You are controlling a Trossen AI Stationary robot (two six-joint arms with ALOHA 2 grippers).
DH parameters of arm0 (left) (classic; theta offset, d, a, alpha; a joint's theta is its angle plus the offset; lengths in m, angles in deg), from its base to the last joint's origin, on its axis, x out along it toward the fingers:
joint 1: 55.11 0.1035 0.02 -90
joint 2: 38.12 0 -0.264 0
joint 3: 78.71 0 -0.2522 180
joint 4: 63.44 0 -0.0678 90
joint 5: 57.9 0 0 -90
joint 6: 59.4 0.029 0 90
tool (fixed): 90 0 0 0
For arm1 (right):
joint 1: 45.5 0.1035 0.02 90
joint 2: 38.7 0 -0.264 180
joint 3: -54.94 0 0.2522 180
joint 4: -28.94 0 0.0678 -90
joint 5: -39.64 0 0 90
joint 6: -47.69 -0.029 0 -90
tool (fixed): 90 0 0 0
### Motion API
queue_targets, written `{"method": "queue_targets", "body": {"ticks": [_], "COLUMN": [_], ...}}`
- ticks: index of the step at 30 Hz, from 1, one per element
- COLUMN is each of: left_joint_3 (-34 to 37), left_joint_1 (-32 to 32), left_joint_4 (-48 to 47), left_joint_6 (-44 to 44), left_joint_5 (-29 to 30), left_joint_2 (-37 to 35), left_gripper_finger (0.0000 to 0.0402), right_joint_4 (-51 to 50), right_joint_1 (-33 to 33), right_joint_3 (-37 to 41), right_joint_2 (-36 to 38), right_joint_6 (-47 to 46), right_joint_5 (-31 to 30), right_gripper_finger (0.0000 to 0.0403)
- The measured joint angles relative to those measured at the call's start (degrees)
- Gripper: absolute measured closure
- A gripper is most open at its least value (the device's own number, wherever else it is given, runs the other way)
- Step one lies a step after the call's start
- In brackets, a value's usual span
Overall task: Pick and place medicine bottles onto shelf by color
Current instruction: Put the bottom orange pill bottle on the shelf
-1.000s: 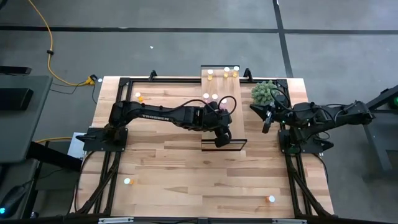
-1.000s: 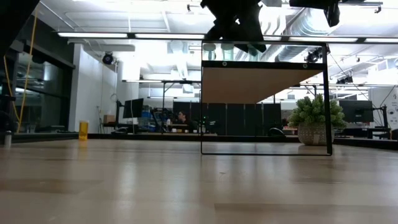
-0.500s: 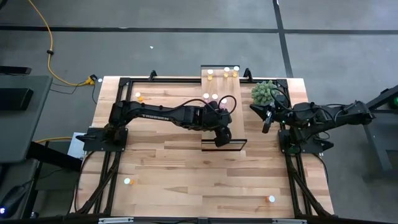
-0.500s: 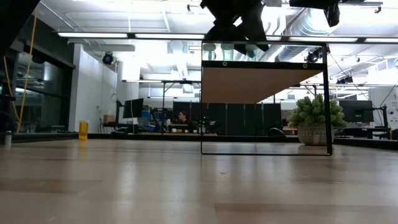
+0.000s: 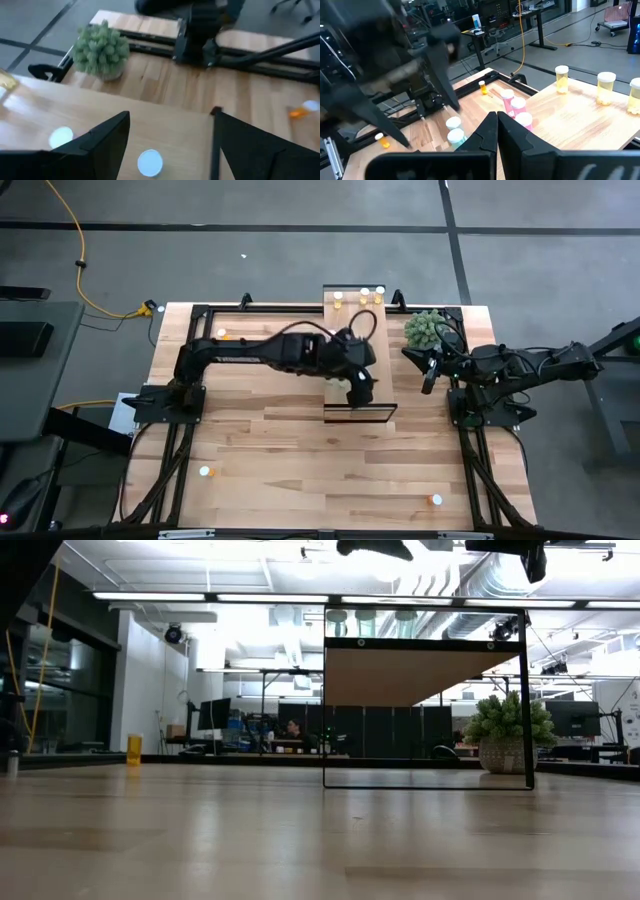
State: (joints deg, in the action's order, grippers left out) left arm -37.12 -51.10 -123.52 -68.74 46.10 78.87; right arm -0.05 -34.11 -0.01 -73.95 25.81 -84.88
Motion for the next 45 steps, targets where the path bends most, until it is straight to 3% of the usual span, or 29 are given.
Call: {"method": "queue_targets", "body": {"ticks": [5, 9, 12, 21, 27, 35, 45], "left_joint_3": [-3.83, 2.52, 12.99, 56.62, 74.51, 81.93, 82.05], "left_joint_1": [-1.02, -3.00, -4.17, -7.31, -7.38, -7.37, -7.39], "left_joint_4": [-3.75, -0.99, 6.45, 47.25, 62.88, 62.12, 54.07], "left_joint_6": [0.05, 1.73, 2.05, 1.11, 1.00, 4.72, 4.13], "left_joint_5": [-1.11, 2.97, 5.81, 8.36, 6.25, 3.97, 6.03], "left_joint_2": [-3.02, -10.78, -18.91, -47.63, -61.76, -74.49, -80.50], "left_gripper_finger": [0.0119, 0.0119, 0.0119, 0.0119, 0.0119, 0.0119, 0.0119], "right_joint_4": [0.00, 0.00, 0.00, 0.04, 2.11, 5.18, 14.09], "right_joint_1": [0.01, 0.01, 0.01, 0.01, 0.01, 0.01, -0.18], "right_joint_3": [0.00, 0.00, 0.00, 0.00, 0.00, -0.04, -0.04], "right_joint_2": [0.00, 0.00, 0.00, 0.00, 0.00, 0.00, -1.63], "right_joint_6": [1.46, 2.76, 2.88, 3.94, 3.94, 3.96, 3.36], "right_joint_5": [0.86, 3.04, 4.42, 8.47, 9.07, 4.10, 3.60], "right_gripper_finger": [0.0403, 0.0403, 0.0403, 0.0403, 0.0403, 0.0403, 0.0400]}}
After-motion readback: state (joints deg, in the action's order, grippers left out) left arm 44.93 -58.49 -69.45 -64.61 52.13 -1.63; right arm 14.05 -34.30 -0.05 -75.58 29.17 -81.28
